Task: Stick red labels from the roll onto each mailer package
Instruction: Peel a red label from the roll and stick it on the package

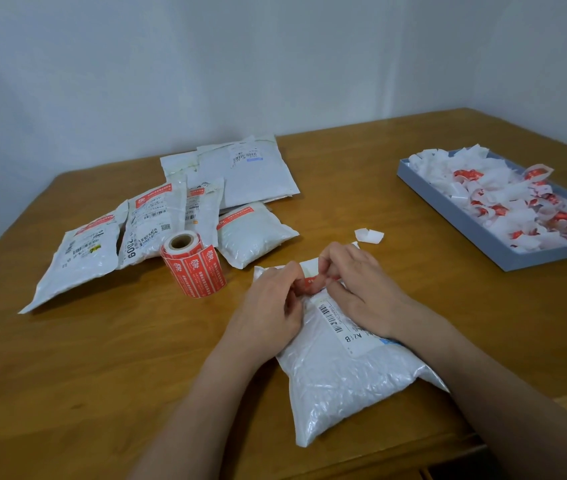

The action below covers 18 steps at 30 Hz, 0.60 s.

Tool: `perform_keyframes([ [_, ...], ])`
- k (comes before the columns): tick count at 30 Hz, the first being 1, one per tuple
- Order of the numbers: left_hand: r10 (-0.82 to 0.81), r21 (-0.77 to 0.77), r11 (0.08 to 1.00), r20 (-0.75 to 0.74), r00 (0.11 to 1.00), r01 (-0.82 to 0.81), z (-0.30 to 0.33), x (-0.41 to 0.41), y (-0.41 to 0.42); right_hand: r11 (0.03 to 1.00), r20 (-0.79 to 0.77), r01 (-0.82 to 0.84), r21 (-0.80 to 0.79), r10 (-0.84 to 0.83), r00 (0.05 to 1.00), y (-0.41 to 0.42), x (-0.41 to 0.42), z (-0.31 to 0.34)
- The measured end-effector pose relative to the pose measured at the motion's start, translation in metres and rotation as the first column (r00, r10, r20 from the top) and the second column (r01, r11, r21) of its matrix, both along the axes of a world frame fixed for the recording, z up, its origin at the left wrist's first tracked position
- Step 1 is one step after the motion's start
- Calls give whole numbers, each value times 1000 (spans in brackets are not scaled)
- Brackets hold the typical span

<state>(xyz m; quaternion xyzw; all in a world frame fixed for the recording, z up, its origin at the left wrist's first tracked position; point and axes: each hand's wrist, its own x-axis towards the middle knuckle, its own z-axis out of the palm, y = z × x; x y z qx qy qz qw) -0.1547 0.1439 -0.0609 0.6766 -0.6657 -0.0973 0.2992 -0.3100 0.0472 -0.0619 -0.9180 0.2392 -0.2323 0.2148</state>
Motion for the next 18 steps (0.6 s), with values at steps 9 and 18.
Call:
perform_keyframes([
  [9,65,-1,998,-1,998,-65,2,-3,0,988,27,153,-14,-152,988,-5,0,-7],
  [18,89,-29,996,19,996,-89,0,-2,0,930,44,319,-185,-316,948,-4,-1,-8],
])
